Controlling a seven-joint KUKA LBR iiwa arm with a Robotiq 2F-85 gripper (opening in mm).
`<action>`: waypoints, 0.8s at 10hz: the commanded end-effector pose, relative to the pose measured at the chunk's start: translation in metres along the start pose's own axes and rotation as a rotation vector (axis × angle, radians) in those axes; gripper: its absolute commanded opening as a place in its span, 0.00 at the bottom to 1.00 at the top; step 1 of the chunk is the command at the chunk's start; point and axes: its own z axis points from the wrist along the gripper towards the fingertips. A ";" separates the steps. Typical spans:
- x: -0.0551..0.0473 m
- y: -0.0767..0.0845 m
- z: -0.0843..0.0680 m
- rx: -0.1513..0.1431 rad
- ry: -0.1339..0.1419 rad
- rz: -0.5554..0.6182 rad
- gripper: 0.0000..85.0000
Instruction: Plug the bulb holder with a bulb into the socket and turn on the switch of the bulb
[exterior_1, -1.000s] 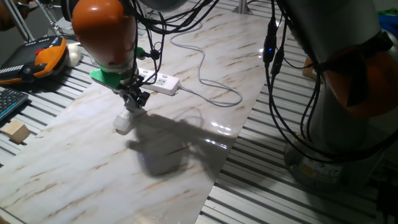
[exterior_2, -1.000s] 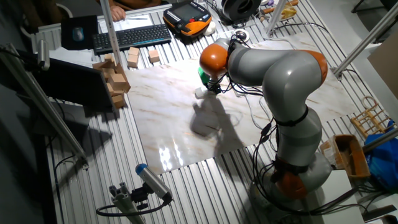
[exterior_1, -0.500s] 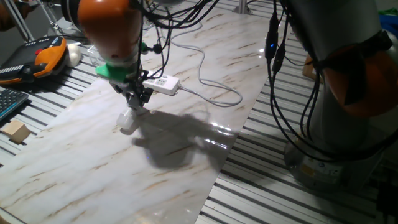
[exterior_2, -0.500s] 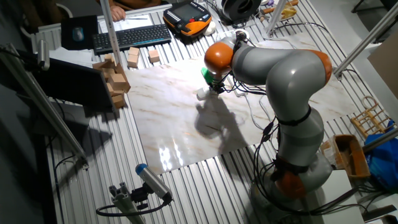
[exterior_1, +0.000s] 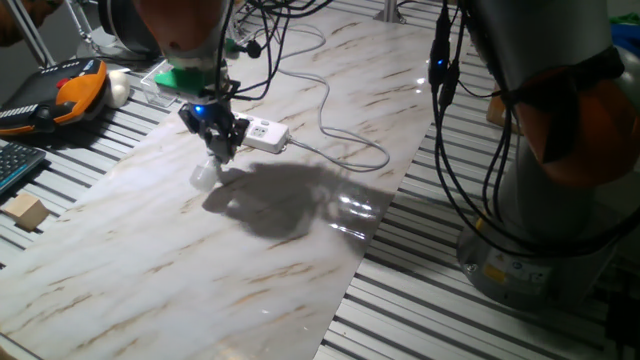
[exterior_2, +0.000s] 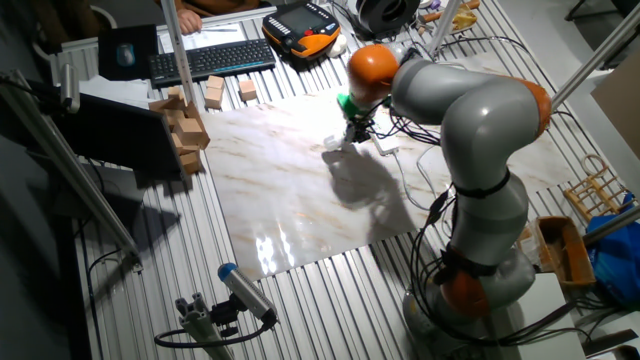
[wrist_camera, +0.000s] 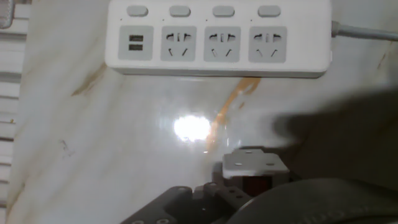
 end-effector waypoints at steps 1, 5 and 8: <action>-0.010 -0.002 -0.001 0.007 0.001 -0.019 0.00; -0.049 -0.005 -0.009 -0.002 0.009 -0.075 0.00; -0.067 -0.010 -0.010 -0.025 -0.013 -0.100 0.00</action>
